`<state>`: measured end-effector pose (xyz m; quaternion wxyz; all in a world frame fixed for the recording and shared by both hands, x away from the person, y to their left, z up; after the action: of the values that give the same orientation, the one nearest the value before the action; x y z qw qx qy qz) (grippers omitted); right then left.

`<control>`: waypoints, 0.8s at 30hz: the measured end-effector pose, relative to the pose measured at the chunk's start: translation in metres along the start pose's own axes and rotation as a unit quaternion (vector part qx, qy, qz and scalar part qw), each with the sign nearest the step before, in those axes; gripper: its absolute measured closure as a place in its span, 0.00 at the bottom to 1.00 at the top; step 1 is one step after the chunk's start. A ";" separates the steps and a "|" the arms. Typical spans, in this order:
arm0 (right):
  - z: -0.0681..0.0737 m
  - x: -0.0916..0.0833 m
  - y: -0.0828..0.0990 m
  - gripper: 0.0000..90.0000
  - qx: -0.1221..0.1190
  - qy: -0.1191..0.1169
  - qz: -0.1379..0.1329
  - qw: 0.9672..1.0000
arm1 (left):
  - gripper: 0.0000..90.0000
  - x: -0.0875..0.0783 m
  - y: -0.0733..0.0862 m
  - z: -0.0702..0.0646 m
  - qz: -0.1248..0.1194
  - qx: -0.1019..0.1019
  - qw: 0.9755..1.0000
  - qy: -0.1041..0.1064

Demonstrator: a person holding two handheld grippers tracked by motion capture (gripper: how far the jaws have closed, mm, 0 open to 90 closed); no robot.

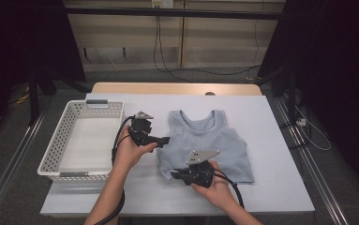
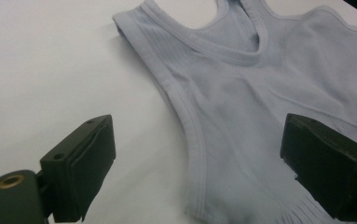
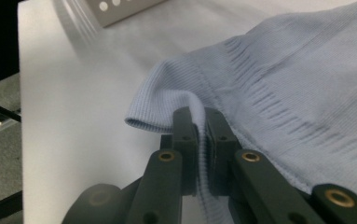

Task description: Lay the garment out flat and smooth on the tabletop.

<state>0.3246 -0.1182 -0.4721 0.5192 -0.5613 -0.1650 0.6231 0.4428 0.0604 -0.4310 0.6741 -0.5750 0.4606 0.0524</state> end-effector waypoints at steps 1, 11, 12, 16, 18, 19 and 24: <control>0.000 -0.001 0.000 0.95 0.002 -0.004 0.000 1.000 | 0.12 0.000 -0.001 0.000 -0.001 -0.002 1.000 -0.001; 0.002 0.011 0.006 0.87 -0.015 -0.010 0.022 1.000 | 0.12 0.000 -0.002 0.003 -0.001 -0.011 1.000 -0.002; 0.003 0.012 0.006 0.83 -0.017 -0.011 0.024 0.999 | 0.12 0.000 -0.002 0.003 -0.001 -0.012 1.000 -0.003; 0.009 0.021 0.001 0.67 -0.029 -0.018 0.021 0.999 | 0.13 -0.002 -0.001 0.005 0.001 -0.014 1.000 -0.007; 0.013 0.027 -0.001 0.57 -0.052 -0.010 0.035 0.998 | 0.13 -0.004 -0.001 0.006 0.001 -0.014 1.000 -0.007; 0.015 0.031 -0.002 0.55 -0.057 -0.010 0.039 0.998 | 0.13 -0.005 -0.001 0.007 0.001 -0.015 1.000 -0.007; 0.017 0.036 -0.003 0.54 -0.068 0.000 0.052 0.996 | 0.13 -0.008 0.001 0.010 0.002 -0.020 1.000 -0.010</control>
<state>0.3172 -0.0803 -0.4835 0.4464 -0.6033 -0.1778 0.6366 0.4434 0.0729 -0.4277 0.6671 -0.5869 0.4538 0.0682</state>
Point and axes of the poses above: each handheld gripper's, and its own axes: x roughly forward along the jaws, y roughly out of its underside, z roughly to its left, the point moved 3 cm from there along x, roughly forward along the jaws, and after that the axes turned 12 degrees about -y, right-handed, at the moved point
